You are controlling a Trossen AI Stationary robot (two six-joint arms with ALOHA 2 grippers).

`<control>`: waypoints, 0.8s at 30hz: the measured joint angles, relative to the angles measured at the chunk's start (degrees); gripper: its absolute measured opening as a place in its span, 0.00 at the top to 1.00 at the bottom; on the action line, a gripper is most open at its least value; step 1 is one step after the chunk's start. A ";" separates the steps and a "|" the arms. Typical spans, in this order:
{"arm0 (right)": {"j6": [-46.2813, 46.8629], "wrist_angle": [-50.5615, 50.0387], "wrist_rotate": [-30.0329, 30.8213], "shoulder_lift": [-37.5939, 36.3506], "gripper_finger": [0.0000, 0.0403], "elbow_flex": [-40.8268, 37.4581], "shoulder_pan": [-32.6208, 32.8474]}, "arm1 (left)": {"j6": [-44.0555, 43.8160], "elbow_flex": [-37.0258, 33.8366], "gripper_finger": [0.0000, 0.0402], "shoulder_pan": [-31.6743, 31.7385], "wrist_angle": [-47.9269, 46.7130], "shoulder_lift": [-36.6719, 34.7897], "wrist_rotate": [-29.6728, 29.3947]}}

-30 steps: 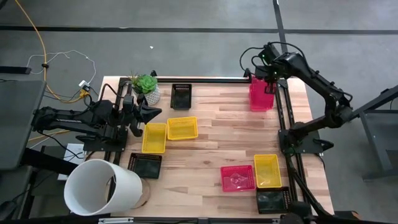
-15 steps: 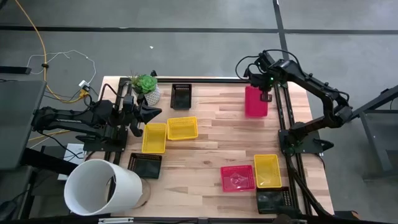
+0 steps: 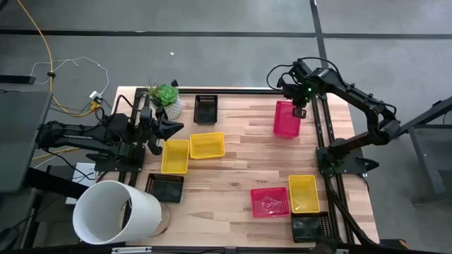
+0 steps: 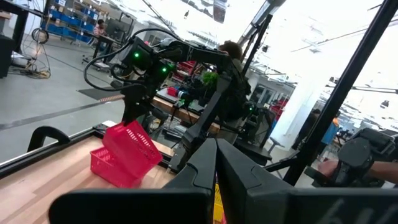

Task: Stack baskets by color
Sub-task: Stack the top red bin on top of the red bin

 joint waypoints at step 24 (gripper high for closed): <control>5.82 1.47 3.11 4.13 0.67 0.00 0.00 | 0.00 0.00 1.00 0.00 0.00 0.00 0.09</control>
